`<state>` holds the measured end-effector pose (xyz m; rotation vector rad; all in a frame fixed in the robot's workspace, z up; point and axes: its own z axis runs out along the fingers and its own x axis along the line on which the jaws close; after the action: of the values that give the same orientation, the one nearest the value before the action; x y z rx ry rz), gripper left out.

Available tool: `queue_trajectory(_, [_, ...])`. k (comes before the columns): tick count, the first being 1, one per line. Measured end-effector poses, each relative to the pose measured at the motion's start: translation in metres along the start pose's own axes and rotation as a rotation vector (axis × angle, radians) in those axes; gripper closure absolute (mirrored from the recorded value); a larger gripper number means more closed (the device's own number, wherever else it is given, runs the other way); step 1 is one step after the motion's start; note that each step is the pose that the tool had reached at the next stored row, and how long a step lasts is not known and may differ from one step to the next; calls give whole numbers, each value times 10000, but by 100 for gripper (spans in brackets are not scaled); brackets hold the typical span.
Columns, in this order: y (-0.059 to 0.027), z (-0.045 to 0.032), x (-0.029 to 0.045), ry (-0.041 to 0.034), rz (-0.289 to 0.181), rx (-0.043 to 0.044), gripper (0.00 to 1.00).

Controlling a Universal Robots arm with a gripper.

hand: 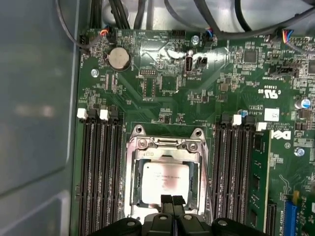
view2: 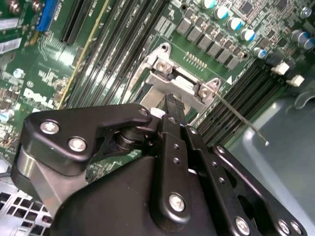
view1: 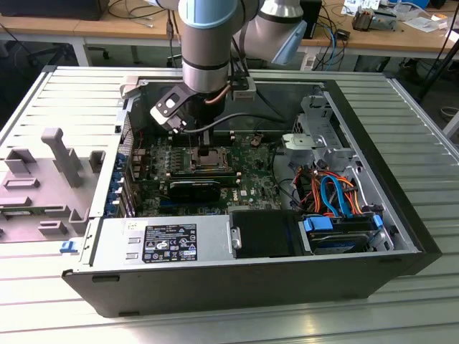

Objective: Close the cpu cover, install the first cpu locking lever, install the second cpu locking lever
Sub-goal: 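Install the first cpu locking lever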

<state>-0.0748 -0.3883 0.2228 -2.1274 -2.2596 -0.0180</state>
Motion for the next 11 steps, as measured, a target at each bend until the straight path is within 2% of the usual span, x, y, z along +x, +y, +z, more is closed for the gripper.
queue_trajectory(8, [-39, 112, -2, -1, -2, 1, 89])
queue_trajectory(11, [-40, 124, -2, -2, 0, 1, 89])
